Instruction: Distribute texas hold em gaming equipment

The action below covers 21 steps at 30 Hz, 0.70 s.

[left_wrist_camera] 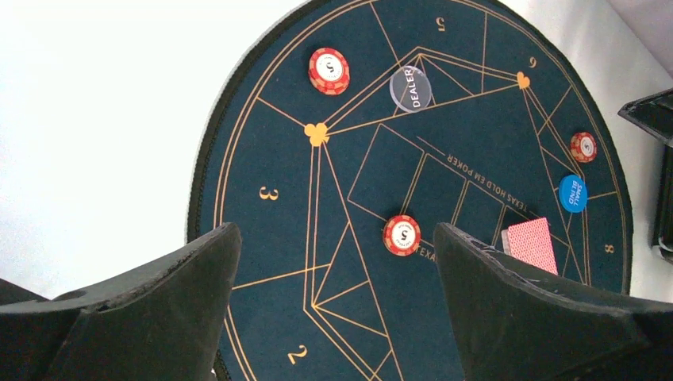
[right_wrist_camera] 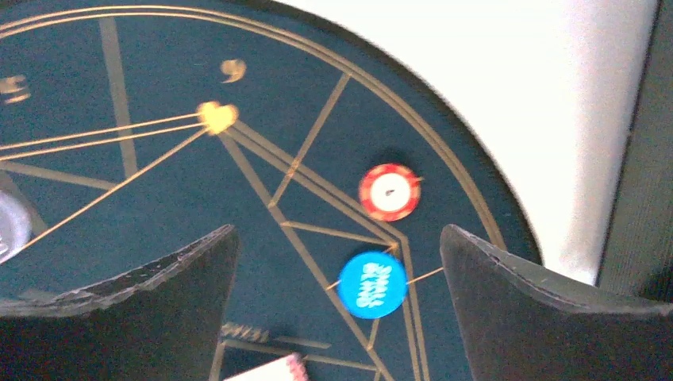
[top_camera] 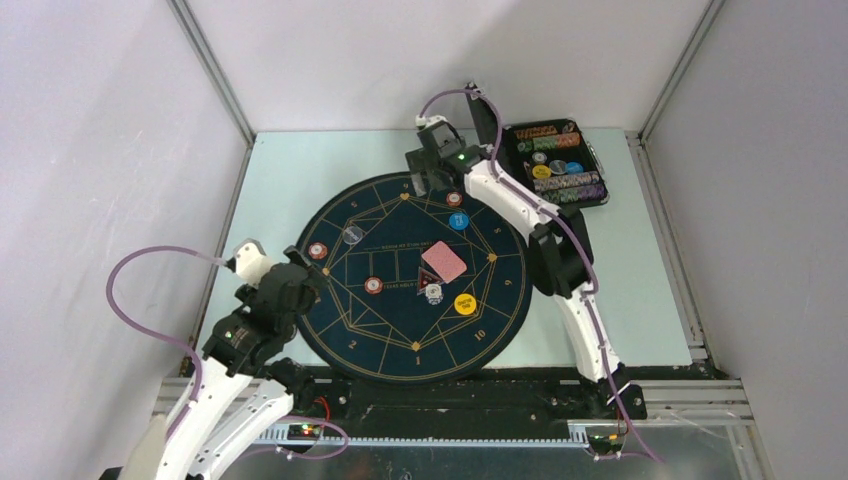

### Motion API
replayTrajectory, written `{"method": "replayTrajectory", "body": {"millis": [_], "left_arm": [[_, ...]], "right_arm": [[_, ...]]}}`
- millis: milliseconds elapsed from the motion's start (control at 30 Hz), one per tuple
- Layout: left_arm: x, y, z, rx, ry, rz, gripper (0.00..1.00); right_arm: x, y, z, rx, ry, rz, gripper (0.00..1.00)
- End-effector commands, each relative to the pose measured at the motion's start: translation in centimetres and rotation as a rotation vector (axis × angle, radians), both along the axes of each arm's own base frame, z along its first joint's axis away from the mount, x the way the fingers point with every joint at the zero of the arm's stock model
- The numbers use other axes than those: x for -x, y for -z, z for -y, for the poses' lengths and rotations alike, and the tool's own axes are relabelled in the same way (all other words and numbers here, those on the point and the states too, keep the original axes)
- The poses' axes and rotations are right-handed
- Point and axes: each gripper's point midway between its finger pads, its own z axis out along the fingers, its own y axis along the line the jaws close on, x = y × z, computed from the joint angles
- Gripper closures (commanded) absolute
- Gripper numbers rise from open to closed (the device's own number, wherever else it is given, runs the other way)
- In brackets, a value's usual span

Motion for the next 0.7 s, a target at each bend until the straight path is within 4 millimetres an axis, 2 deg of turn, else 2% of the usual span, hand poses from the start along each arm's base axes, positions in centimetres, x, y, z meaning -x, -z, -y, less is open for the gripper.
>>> {"method": "replayTrajectory", "body": {"millis": [0, 33, 67, 100, 133, 167, 300, 367, 400, 433, 467, 500, 533, 567, 667], "left_arm": [[-0.1, 0.5, 0.7, 0.043, 0.013, 0.009, 0.02], [0.0, 0.7, 0.7, 0.046, 0.015, 0.006, 0.02], [0.0, 0.8, 0.7, 0.047, 0.016, 0.003, 0.02], [0.1, 0.8, 0.8, 0.051, 0.018, 0.002, 0.02], [0.1, 0.8, 0.8, 0.052, 0.019, 0.0, 0.02], [0.2, 0.8, 0.9, 0.056, 0.022, 0.001, 0.02], [0.3, 0.7, 1.0, 0.067, 0.033, 0.005, 0.02], [0.4, 0.8, 1.1, 0.072, 0.042, 0.006, 0.02], [0.4, 0.8, 1.3, 0.077, 0.05, 0.007, 0.02], [0.4, 0.9, 1.4, 0.078, 0.055, 0.007, 0.02], [0.5, 0.9, 1.5, 0.082, 0.062, 0.004, 0.02], [0.5, 0.9, 1.5, 0.08, 0.067, 0.002, 0.02], [0.5, 1.0, 1.6, 0.081, 0.071, 0.0, 0.02], [0.5, 1.0, 1.6, 0.079, 0.074, -0.003, 0.02], [0.7, 1.3, 1.6, 0.075, 0.074, -0.014, 0.02]], "right_arm": [[5.2, -4.7, -4.2, -0.064, -0.133, 0.057, 0.0], [6.8, -3.3, -4.9, -0.067, -0.166, 0.025, 0.0], [9.3, -2.8, -6.1, -0.073, -0.203, 0.003, 0.0], [11.2, -3.5, -7.9, -0.1, -0.248, 0.01, 0.0], [12.6, -2.3, -8.2, -0.1, -0.253, -0.022, 0.0], [14.6, -2.4, -9.9, -0.12, -0.296, -0.03, 0.0], [19.6, -0.3, -13.6, -0.159, -0.346, -0.106, 0.01], [21.0, 0.6, -15.2, -0.152, -0.365, -0.107, 0.01], [21.0, 0.4, -15.7, -0.152, -0.363, -0.096, 0.01], [21.6, 1.5, -16.3, -0.137, -0.368, -0.109, 0.01], [21.4, 1.4, -16.8, -0.138, -0.36, -0.097, 0.01], [21.7, 2.5, -17.1, -0.124, -0.358, -0.108, 0.02], [21.5, 2.4, -17.5, -0.122, -0.355, -0.102, 0.02], [21.6, 3.4, -17.7, -0.108, -0.355, -0.109, 0.03], [21.6, 4.6, -18.0, -0.079, -0.355, -0.107, 0.08]]}}
